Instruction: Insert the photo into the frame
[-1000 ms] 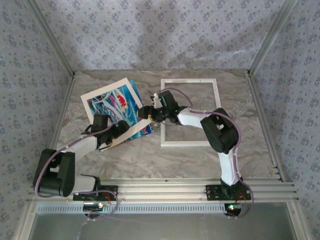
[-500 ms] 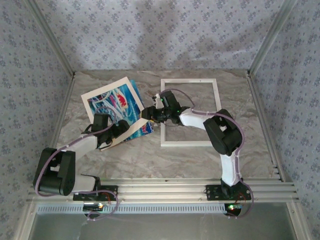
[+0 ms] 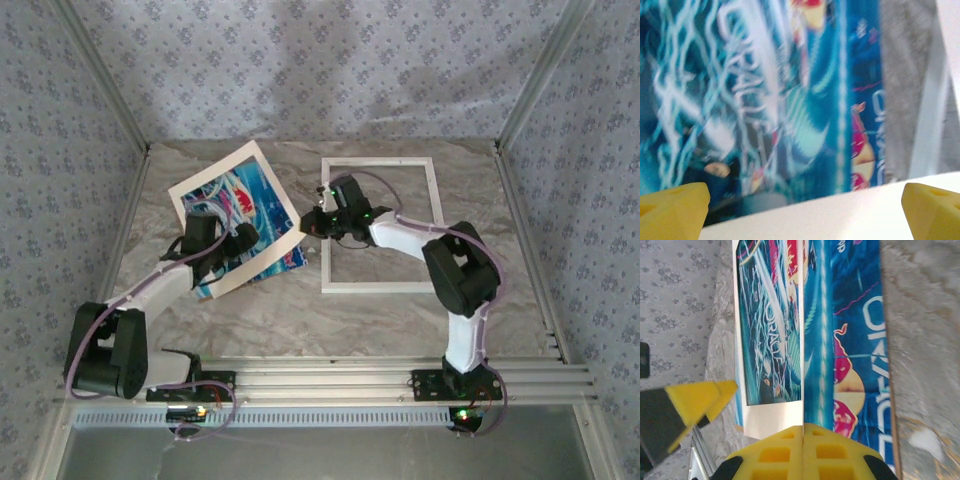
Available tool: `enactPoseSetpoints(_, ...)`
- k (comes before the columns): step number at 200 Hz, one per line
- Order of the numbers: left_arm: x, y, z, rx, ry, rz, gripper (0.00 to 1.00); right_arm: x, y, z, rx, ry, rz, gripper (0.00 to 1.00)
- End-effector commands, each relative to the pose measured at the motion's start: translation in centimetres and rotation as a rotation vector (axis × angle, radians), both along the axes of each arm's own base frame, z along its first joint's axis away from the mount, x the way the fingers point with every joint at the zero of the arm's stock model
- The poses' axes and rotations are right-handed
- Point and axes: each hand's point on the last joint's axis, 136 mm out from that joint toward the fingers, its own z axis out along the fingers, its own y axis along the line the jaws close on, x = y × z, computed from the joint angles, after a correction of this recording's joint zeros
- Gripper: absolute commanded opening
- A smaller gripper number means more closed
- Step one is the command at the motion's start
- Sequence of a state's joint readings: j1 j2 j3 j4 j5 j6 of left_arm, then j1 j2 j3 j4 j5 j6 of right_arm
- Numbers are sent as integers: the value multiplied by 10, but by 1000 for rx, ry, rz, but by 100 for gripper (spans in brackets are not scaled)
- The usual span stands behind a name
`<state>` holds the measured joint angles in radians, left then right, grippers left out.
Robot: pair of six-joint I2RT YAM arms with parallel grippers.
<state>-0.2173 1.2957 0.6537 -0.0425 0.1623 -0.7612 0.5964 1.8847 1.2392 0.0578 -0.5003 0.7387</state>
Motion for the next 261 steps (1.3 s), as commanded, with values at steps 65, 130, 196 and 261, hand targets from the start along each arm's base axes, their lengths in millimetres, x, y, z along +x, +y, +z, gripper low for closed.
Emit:
enactPoseSetpoints(65, 13, -19, 18, -14, -69, -12, 99, -31, -137, 12, -154, 42, -218, 0)
enactPoseSetpoints(130, 12, -26, 13, -13, -60, -27, 98, -58, -222, 4, -317, 78, -353, 0)
enactPoseSetpoints(196, 23, -50, 12, -12, -48, -86, 99, -74, -266, -4, -372, 117, -434, 0)
enactPoseSetpoints(261, 25, -60, 10, -23, -37, -107, 98, -80, -293, 4, -402, 110, -486, 0)
